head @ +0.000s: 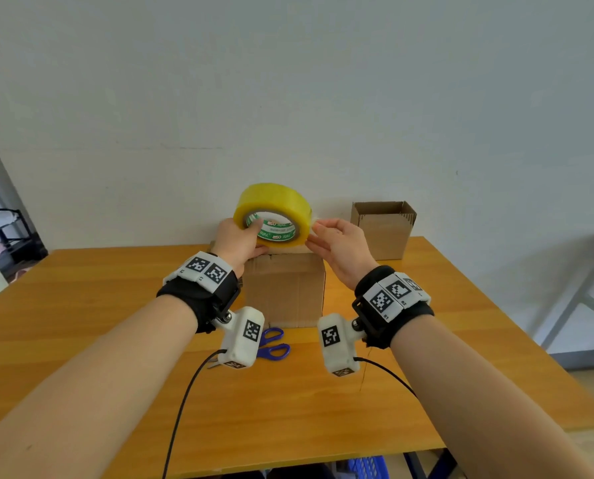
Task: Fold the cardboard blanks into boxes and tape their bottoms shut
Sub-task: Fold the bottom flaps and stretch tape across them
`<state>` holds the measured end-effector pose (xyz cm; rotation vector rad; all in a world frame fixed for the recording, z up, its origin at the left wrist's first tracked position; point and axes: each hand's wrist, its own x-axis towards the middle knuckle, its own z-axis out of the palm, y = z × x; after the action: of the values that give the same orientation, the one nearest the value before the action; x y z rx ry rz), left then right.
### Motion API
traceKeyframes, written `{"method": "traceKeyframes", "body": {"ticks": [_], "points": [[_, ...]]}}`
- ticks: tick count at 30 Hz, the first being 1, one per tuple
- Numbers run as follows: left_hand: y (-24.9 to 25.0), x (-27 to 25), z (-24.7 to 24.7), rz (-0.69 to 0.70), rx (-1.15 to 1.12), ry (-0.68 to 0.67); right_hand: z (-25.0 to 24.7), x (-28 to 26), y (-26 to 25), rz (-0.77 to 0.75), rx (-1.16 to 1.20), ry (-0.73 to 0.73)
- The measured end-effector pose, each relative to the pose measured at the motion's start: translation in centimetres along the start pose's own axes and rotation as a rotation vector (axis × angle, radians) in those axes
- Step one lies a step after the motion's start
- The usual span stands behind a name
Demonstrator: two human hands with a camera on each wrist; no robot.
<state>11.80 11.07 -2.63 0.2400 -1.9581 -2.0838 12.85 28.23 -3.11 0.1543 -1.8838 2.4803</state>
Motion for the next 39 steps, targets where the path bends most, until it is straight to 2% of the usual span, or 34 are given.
{"method": "traceKeyframes", "body": {"ticks": [6,15,21,26,31,39], "points": [[0.0,-0.2,0.0,0.035,-0.014,0.02,-0.8,0.0,-0.5,0.047,0.019,-0.085],[0.2,-0.1,-0.2,-0.007,0.017,0.002,-3.1,-0.1,-1.7,0.197,0.022,-0.087],[0.2,0.0,-0.4,0.017,0.061,-0.019,-3.2,-0.2,-1.0,0.225,0.097,-0.07],[0.4,-0.6,0.0,0.012,0.089,0.011,-3.2,0.0,-0.6,0.253,0.091,-0.007],[0.6,-0.8,0.4,-0.012,0.094,0.057,-3.5,0.1,-0.1,0.279,0.082,-0.004],[0.6,-0.9,0.3,0.07,0.22,0.073,-3.6,0.4,0.2,0.235,0.041,0.027]]}}
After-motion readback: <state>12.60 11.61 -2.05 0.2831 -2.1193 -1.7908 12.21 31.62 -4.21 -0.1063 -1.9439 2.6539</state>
